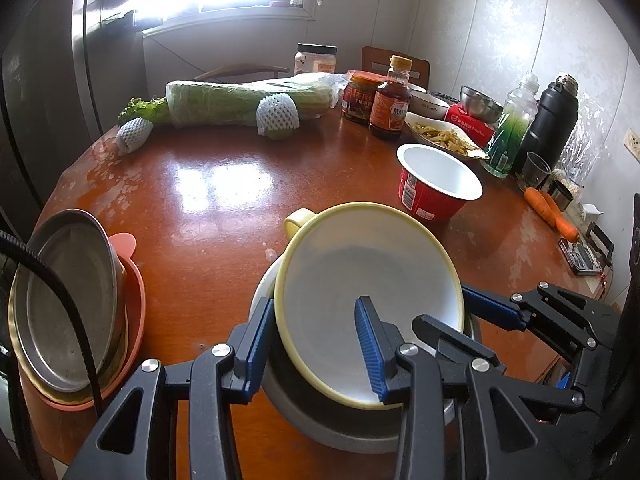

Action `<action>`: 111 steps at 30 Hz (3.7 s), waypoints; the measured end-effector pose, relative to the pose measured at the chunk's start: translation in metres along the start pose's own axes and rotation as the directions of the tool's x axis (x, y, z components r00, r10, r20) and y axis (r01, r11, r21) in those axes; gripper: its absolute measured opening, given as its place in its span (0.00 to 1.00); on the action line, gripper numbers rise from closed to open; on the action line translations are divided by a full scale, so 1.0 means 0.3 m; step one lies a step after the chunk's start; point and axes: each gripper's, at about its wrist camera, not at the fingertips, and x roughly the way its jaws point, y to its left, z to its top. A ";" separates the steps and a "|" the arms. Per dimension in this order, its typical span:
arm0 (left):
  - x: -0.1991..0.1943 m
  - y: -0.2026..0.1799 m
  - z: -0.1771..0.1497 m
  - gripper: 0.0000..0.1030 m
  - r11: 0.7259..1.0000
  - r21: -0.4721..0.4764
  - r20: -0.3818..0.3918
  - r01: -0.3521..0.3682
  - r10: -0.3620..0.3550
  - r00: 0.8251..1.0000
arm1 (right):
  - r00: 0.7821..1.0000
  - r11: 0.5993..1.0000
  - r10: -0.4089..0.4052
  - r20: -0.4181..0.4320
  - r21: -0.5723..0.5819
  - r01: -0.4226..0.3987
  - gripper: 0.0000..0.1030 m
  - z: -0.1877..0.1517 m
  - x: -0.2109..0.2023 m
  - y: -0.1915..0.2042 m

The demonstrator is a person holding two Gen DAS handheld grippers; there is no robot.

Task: Organize plates and bowls
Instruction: 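Lower the yellow bowl into the steel bowl and open the left tool, then withdraw the left tool toward the white bowl with red exterior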

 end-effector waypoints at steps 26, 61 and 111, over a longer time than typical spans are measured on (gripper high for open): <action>-0.040 0.001 0.000 0.41 1.000 -0.008 0.030 -0.002 0.002 1.000 | 0.999 0.999 -0.020 0.025 0.031 0.019 0.40 0.012 -0.030 -0.023; -0.119 -0.052 0.034 0.61 1.000 0.024 0.118 -0.004 0.001 0.993 | 0.995 0.992 -0.010 0.099 0.129 -0.003 0.60 -0.003 -0.115 -0.095; 0.099 -0.212 0.372 0.66 0.996 0.063 0.027 0.062 -0.064 0.998 | 0.985 0.948 -0.170 0.024 0.279 0.156 0.65 0.185 -0.056 -0.479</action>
